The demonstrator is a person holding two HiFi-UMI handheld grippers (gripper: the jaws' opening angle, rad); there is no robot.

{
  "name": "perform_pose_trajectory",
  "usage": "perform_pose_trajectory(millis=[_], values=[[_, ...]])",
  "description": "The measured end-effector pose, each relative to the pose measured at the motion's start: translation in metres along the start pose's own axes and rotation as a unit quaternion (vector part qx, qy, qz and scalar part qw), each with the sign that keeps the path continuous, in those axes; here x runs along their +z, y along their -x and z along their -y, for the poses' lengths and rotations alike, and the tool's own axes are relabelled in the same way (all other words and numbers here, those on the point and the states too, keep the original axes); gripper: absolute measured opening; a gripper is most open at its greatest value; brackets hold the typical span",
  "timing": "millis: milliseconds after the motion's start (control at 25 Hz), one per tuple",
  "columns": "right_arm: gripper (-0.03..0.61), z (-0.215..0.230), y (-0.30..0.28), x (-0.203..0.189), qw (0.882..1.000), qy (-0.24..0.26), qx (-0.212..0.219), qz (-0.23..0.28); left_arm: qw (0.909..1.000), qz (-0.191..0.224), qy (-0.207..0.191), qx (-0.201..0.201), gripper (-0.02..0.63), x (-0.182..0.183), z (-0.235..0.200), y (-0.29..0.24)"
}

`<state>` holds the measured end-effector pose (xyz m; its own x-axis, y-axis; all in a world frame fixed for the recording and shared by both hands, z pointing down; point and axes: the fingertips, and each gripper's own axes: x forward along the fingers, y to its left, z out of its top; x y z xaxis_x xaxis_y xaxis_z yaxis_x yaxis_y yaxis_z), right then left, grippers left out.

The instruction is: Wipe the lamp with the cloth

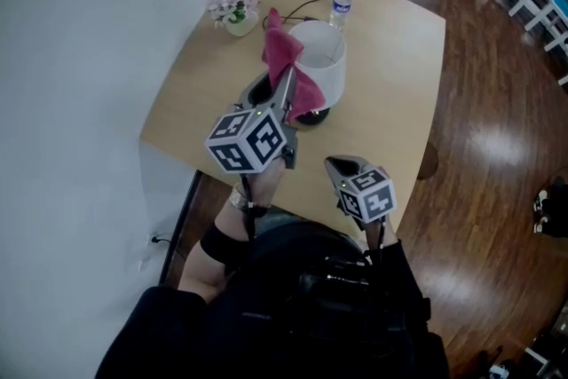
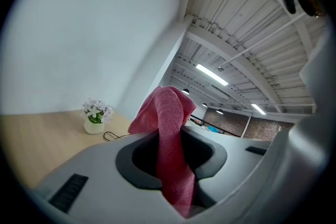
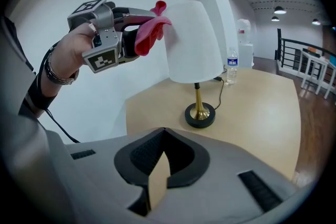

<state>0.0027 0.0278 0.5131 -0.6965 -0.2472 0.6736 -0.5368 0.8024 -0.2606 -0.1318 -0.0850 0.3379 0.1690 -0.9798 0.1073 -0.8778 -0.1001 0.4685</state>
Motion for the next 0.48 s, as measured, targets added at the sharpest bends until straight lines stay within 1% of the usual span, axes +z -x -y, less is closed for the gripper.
perform_pose_trajectory(millis=[80,160,480], values=[[0.005,0.003,0.006,-0.007,1.0,0.0,0.004,-0.002,0.9998,0.009,0.0,0.018,0.109,-0.005,-0.004,0.001],[0.005,0.003,0.011,-0.014,1.0,0.002,0.009,-0.002,0.9993,0.007,-0.006,0.037,0.109,-0.014,-0.009,0.004],[0.005,0.015,0.027,-0.028,1.0,0.0,0.013,0.004,0.9942,-0.048,-0.015,0.095,0.109,-0.076,-0.046,0.005]])
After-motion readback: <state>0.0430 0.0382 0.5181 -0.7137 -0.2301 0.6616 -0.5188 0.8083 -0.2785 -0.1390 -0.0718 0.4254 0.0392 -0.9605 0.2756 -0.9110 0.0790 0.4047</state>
